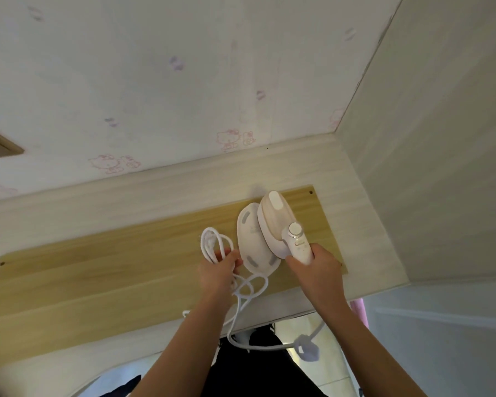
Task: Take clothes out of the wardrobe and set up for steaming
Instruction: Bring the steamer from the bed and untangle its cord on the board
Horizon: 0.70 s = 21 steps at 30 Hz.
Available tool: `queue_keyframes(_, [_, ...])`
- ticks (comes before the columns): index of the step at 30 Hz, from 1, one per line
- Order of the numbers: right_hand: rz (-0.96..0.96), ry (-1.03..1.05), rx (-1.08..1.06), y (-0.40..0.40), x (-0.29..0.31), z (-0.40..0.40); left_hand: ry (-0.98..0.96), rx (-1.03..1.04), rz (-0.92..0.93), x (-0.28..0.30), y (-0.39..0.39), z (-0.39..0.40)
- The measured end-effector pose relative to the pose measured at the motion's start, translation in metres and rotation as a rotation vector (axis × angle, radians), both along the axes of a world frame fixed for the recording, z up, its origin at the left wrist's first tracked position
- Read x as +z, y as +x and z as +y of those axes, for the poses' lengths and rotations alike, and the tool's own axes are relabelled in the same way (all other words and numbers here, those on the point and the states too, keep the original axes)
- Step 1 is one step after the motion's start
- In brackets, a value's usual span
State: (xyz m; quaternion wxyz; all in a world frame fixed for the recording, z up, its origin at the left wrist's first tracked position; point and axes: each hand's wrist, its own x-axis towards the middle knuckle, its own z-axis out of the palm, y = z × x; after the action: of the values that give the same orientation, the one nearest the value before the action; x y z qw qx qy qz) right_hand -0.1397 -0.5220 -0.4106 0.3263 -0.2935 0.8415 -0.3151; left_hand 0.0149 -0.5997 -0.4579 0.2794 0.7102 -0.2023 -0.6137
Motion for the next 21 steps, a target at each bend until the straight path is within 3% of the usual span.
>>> queue_keyframes(21, [0.068, 0.101, -0.151, 0.083, -0.018, -0.010, -0.224, 0.101, 0.096, 0.031, 0.103, -0.044])
